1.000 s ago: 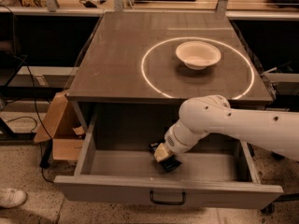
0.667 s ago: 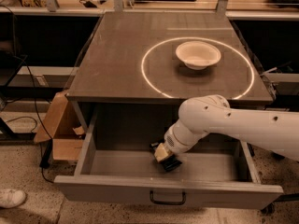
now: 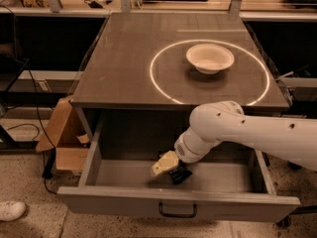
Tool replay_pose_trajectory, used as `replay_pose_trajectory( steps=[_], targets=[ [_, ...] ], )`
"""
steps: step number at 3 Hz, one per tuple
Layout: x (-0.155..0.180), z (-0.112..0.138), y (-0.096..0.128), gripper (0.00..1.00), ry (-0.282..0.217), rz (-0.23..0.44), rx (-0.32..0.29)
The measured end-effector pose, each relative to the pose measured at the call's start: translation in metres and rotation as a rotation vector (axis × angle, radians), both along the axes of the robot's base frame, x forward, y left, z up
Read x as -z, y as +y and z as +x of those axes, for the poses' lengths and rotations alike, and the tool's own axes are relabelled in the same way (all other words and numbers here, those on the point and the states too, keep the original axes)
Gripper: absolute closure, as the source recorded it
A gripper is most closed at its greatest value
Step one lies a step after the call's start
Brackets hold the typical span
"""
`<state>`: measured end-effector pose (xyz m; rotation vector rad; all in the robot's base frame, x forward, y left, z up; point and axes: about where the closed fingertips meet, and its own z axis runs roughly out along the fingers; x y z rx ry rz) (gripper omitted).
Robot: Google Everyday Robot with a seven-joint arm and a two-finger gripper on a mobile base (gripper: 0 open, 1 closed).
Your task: Place rxbar blueberry into top drawer
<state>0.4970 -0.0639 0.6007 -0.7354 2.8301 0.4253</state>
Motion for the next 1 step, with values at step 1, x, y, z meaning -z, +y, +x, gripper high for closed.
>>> replay_pose_trajectory(
  steps=[1],
  targets=[
    [0.0000,0.0000,0.0000,0.00,0.000,0.000,0.000]
  ],
)
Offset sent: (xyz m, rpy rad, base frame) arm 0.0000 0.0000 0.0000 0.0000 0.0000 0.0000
